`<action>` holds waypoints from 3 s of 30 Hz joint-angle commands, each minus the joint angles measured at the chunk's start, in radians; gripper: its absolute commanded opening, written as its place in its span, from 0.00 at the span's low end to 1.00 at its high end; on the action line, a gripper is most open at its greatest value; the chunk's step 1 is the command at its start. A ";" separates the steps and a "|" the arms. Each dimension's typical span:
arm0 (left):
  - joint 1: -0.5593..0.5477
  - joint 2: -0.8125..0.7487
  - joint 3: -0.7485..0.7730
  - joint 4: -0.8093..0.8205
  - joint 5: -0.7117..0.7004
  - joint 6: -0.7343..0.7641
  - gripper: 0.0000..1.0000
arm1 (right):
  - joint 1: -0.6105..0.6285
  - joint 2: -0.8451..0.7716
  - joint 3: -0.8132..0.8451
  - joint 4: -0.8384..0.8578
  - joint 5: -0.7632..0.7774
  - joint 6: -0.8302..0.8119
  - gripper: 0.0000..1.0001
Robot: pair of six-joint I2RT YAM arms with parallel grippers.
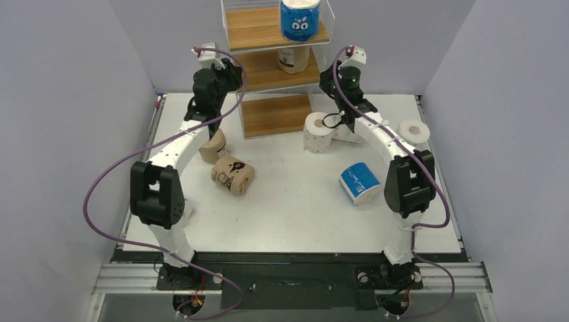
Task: Place and organize the paper towels onto the shelf
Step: Move the shelf to the center of the board, then adjust the paper towel on the shelf.
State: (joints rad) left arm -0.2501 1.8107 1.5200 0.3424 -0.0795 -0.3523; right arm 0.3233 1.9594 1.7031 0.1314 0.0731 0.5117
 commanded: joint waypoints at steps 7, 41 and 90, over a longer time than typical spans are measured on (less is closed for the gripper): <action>0.045 -0.144 -0.081 0.066 -0.012 -0.034 0.16 | 0.057 -0.164 -0.122 0.000 0.084 0.024 0.00; 0.041 -0.556 -0.420 -0.001 -0.060 -0.071 0.59 | 0.155 -0.512 -0.448 -0.075 0.168 0.056 0.11; -0.267 -0.172 0.227 -0.066 0.216 -0.092 0.39 | 0.204 -1.287 -1.064 -0.281 0.181 0.155 0.56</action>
State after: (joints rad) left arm -0.5117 1.5967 1.6585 0.2451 0.1474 -0.4412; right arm 0.5190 0.7082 0.6563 -0.1452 0.2611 0.6895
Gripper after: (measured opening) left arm 0.383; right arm 0.560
